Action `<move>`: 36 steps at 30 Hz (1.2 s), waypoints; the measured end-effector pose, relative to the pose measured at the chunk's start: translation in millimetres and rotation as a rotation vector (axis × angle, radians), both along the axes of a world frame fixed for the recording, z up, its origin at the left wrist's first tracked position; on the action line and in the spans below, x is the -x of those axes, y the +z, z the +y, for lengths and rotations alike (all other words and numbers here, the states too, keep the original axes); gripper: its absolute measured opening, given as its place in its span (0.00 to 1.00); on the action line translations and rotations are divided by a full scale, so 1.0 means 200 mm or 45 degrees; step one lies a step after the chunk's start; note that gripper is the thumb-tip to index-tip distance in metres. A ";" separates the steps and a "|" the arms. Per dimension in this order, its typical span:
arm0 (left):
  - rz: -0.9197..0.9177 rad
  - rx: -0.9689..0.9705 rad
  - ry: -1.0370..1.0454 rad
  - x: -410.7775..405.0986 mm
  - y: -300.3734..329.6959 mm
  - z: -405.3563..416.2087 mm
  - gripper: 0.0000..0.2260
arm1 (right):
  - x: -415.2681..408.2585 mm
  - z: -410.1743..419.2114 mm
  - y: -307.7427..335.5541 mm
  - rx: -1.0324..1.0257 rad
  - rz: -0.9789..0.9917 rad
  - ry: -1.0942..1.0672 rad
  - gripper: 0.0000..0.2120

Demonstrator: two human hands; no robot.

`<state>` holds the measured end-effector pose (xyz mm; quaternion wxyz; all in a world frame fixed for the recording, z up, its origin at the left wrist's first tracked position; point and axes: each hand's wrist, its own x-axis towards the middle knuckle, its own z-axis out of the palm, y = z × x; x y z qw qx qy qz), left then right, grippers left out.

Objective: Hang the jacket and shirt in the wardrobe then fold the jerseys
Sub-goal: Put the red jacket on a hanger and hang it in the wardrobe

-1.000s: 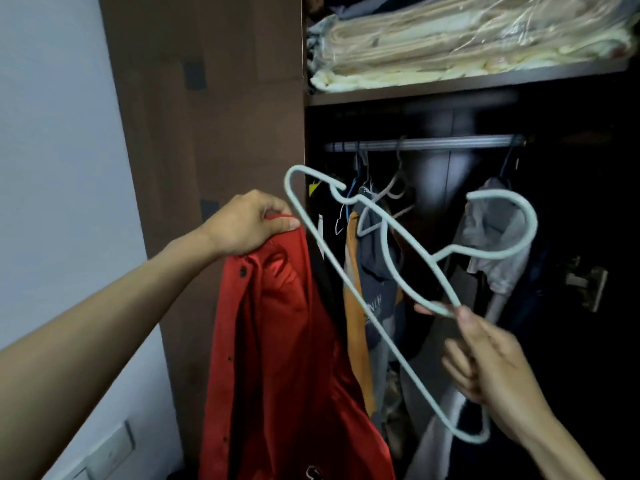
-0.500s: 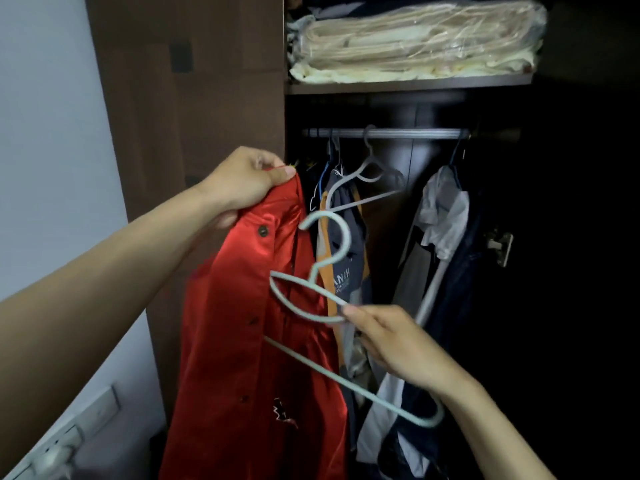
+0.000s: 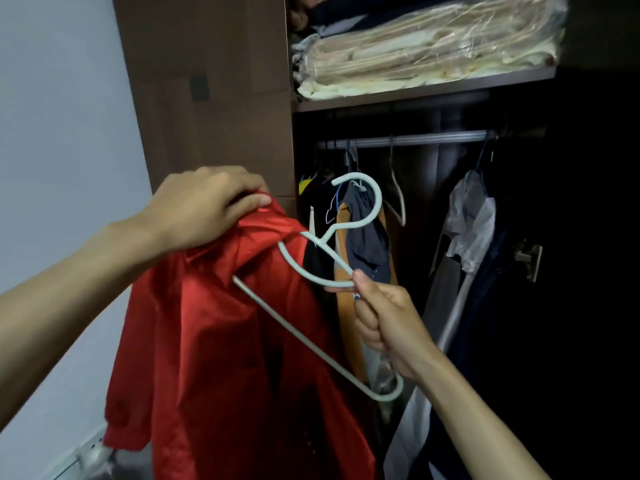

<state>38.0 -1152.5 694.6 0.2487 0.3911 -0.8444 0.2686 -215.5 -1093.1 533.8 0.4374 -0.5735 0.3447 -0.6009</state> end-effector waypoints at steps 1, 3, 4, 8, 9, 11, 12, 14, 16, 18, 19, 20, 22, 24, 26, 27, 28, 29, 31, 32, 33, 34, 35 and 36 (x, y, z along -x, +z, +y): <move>-0.074 0.002 -0.054 0.01 -0.01 0.00 0.19 | 0.00 0.00 0.00 0.001 -0.009 0.019 0.22; -0.164 -0.043 -0.074 0.05 -0.02 0.01 0.22 | -0.01 -0.01 -0.01 -0.005 -0.023 0.059 0.22; -0.186 -0.108 -0.031 0.06 -0.01 0.01 0.24 | -0.01 -0.01 -0.02 -0.009 -0.028 0.085 0.22; -0.265 -0.263 0.116 0.07 0.00 0.02 0.24 | -0.01 -0.05 -0.04 -0.056 0.018 0.117 0.22; -0.249 -0.248 0.102 0.07 0.00 0.01 0.23 | -0.01 -0.07 -0.04 -0.038 0.060 0.067 0.21; -0.169 -0.206 0.098 0.05 0.00 -0.04 0.23 | -0.02 -0.11 -0.04 0.084 0.270 -0.226 0.17; -0.099 -0.189 0.101 0.03 0.01 -0.07 0.25 | -0.03 -0.11 -0.05 0.157 0.413 -0.454 0.13; 0.089 -0.209 0.073 -0.02 0.03 -0.13 0.29 | -0.06 -0.07 -0.11 0.317 0.535 -0.852 0.10; 0.245 -0.240 0.032 -0.05 0.05 -0.16 0.27 | -0.17 0.04 -0.18 0.519 0.540 -0.967 0.11; 0.299 -0.209 0.032 -0.07 0.06 -0.18 0.22 | -0.28 0.11 -0.25 0.559 0.760 -1.090 0.13; 0.307 -0.178 0.059 -0.07 0.06 -0.18 0.20 | -0.31 0.12 -0.28 0.526 0.810 -1.148 0.16; 0.332 -0.146 0.080 -0.08 0.06 -0.18 0.19 | -0.32 0.13 -0.31 0.489 0.788 -1.191 0.18; 0.405 -0.096 0.088 -0.10 0.07 -0.18 0.20 | -0.33 0.12 -0.35 0.506 0.673 -1.243 0.16; 0.432 -0.082 0.106 -0.12 0.09 -0.16 0.20 | -0.40 0.09 -0.40 0.562 0.677 -1.175 0.13; 0.402 -0.064 0.154 -0.12 0.07 -0.15 0.21 | -0.48 0.02 -0.43 0.514 0.811 -1.067 0.14; 0.401 -0.040 0.171 -0.11 0.07 -0.14 0.21 | -0.50 -0.03 -0.43 0.460 0.855 -1.068 0.13; 0.423 -0.023 0.186 -0.13 0.07 -0.14 0.21 | -0.49 -0.08 -0.42 0.406 0.849 -1.097 0.12; 0.463 -0.006 0.196 -0.16 0.06 -0.15 0.21 | -0.45 -0.12 -0.40 0.363 0.788 -1.144 0.13; 0.559 0.043 0.233 -0.25 0.06 -0.17 0.21 | -0.38 -0.14 -0.35 0.377 0.548 -1.231 0.16; 0.602 0.069 0.263 -0.29 0.06 -0.17 0.21 | -0.38 -0.15 -0.36 0.435 0.459 -1.221 0.15; 0.630 0.096 0.278 -0.32 0.06 -0.17 0.21 | -0.40 -0.15 -0.38 0.493 0.422 -1.169 0.13; 0.646 0.115 0.285 -0.34 0.06 -0.16 0.21 | -0.44 -0.15 -0.42 0.503 0.427 -1.080 0.10; 0.654 0.119 0.290 -0.34 0.07 -0.14 0.21 | -0.49 -0.17 -0.46 0.424 0.472 -0.949 0.09; 0.654 0.108 0.291 -0.33 0.06 -0.12 0.21 | -0.55 -0.19 -0.50 0.290 0.539 -0.785 0.10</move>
